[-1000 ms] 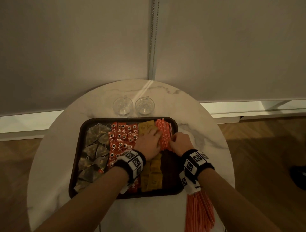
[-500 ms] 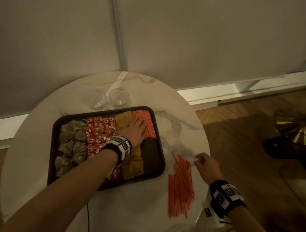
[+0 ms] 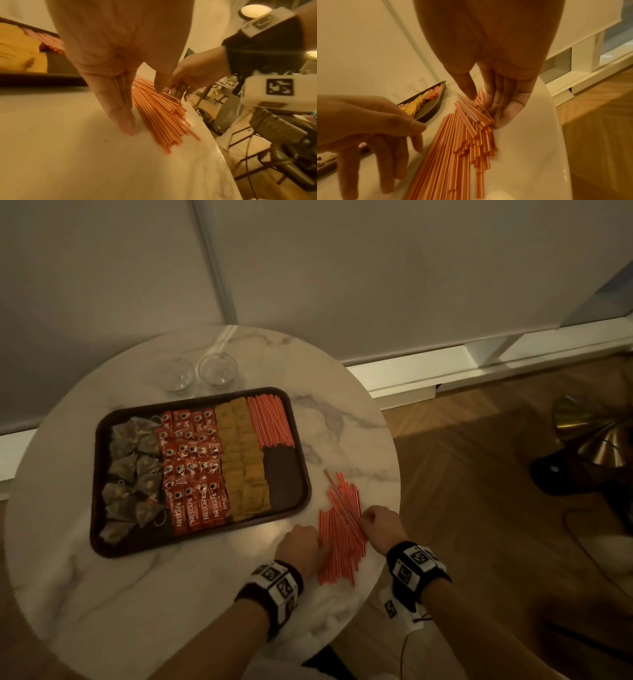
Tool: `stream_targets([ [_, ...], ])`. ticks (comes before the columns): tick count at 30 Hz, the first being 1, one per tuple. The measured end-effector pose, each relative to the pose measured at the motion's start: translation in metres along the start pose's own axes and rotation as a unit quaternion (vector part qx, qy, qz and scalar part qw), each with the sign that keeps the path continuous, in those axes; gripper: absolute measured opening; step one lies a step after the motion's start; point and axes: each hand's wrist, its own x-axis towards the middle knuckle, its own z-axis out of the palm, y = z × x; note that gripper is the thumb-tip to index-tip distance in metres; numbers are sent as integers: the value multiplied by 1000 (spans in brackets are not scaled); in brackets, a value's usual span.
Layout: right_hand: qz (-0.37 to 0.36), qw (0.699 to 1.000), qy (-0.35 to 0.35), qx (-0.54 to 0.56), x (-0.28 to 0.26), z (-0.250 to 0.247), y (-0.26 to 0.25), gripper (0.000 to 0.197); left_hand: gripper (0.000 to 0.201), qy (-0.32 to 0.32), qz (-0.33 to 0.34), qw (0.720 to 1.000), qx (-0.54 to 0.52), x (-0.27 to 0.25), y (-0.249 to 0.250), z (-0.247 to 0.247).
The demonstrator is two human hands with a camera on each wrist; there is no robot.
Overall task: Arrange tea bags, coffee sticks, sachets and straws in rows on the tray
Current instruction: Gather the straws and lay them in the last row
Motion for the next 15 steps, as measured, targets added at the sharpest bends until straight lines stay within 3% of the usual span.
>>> stream_targets([
  [5, -19, 997, -35, 63, -6, 7, 3, 29, 40, 51, -36, 995, -81, 6, 28, -6],
  [15, -3, 983, -83, 162, -21, 19, 8, 34, 52, 46, -64, 997, -6, 29, 47, -8],
])
